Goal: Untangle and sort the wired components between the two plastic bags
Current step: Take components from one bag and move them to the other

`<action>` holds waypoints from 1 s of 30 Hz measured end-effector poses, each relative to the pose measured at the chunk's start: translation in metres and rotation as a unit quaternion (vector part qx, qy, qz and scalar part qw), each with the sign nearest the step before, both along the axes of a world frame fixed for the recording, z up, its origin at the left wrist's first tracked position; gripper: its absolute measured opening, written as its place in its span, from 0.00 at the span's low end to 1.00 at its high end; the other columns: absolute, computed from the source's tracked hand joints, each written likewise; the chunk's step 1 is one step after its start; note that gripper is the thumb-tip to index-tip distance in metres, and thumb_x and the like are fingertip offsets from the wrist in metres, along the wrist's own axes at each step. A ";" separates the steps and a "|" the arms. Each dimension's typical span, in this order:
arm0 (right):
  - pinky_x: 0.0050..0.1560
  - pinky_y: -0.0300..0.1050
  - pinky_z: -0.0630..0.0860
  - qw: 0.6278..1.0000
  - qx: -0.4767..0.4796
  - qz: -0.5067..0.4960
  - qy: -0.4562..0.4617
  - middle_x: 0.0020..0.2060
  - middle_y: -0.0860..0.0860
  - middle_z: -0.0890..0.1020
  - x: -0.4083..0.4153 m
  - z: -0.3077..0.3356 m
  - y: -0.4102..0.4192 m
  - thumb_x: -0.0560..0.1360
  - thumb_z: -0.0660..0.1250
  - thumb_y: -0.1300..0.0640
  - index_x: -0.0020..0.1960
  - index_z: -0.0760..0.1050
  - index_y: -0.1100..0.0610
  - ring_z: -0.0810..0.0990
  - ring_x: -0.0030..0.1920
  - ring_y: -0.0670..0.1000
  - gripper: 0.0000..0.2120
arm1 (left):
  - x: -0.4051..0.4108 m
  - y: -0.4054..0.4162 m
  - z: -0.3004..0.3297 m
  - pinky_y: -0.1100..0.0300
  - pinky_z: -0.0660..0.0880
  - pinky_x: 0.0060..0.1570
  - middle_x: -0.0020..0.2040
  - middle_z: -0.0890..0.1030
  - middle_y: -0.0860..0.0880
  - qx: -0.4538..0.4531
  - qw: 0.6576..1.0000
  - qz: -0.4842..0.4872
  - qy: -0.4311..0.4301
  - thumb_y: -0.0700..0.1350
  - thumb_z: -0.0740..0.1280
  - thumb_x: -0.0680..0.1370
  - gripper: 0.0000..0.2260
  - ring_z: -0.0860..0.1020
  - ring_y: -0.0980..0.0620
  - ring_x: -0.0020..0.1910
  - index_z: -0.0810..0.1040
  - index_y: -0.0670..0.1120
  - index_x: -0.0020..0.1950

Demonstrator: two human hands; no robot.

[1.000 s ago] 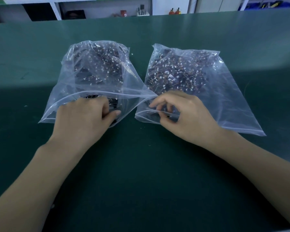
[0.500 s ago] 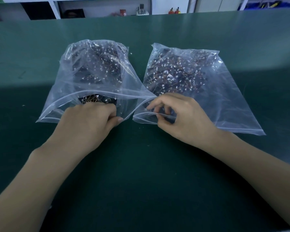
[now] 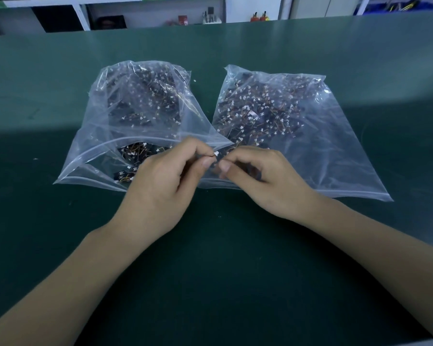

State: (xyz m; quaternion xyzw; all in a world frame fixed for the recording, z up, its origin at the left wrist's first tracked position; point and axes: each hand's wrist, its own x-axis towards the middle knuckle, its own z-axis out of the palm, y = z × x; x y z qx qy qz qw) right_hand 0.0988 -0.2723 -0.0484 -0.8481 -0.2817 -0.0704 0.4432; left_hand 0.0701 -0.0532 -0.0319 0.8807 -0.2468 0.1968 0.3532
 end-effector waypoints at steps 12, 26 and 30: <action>0.49 0.67 0.76 0.987 0.130 0.019 0.094 0.43 0.56 0.85 -0.002 0.004 0.002 0.84 0.69 0.59 0.51 0.83 0.56 0.80 0.44 0.66 0.05 | -0.003 -0.009 -0.010 0.46 0.78 0.45 0.42 0.84 0.52 -0.126 0.984 -0.059 0.107 0.47 0.64 0.86 0.13 0.81 0.46 0.39 0.73 0.60 0.68; 0.45 0.61 0.76 0.976 0.194 -0.023 0.097 0.40 0.55 0.86 -0.004 0.008 0.004 0.82 0.71 0.63 0.50 0.83 0.53 0.79 0.38 0.58 0.07 | -0.003 -0.008 -0.008 0.58 0.71 0.34 0.34 0.79 0.50 -0.062 0.996 0.016 0.065 0.49 0.66 0.86 0.09 0.75 0.49 0.32 0.79 0.52 0.46; 0.47 0.64 0.78 0.978 0.183 -0.025 0.100 0.41 0.55 0.86 -0.004 0.008 0.005 0.83 0.71 0.62 0.50 0.83 0.52 0.81 0.43 0.65 0.07 | -0.001 -0.007 -0.010 0.54 0.71 0.34 0.33 0.79 0.50 -0.045 0.997 0.026 0.065 0.50 0.66 0.85 0.11 0.76 0.47 0.32 0.78 0.52 0.44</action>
